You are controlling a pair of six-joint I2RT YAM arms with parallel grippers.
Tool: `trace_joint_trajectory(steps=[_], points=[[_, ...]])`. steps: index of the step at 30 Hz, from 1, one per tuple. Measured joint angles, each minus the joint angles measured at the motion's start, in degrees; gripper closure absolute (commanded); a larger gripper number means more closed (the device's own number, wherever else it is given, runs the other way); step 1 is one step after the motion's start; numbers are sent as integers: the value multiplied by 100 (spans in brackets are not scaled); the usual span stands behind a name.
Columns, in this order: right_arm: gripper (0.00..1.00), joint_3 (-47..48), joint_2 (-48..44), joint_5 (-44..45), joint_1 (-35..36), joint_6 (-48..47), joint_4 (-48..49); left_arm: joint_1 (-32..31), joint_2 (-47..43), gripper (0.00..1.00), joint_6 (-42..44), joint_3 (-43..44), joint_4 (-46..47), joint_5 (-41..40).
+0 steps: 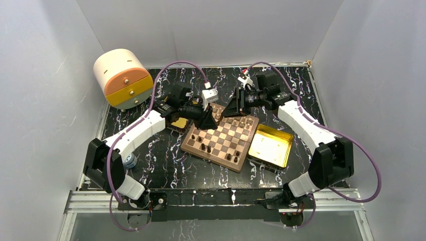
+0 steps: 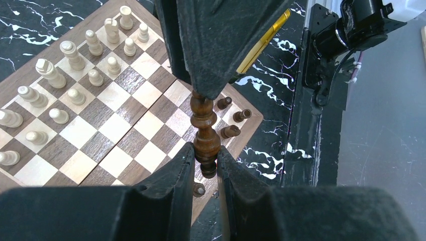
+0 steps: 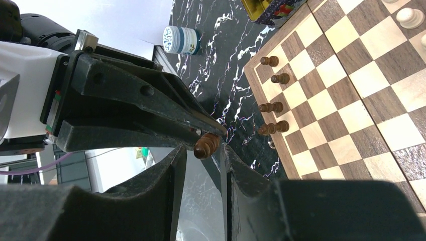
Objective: Set up the chess pieces on the board
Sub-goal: Place the chess piece on the chessboard.
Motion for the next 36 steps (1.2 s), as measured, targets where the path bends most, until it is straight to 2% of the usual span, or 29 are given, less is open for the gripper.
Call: trace_joint_trajectory(steps=[10, 22, 31, 36], points=[[66, 17, 85, -20, 236, 46, 26, -50, -39, 100, 28, -48, 7, 44], [86, 17, 87, 188, 304, 37, 37, -76, -52, 100, 42, -173, 57, -79], [87, -74, 4, 590, 304, -103, 0, -76, -52, 100, -24, -280, 181, -435], [87, -190, -319, 1263, 304, -251, -7, -76, -109, 100, -363, -737, 341, -1075]])
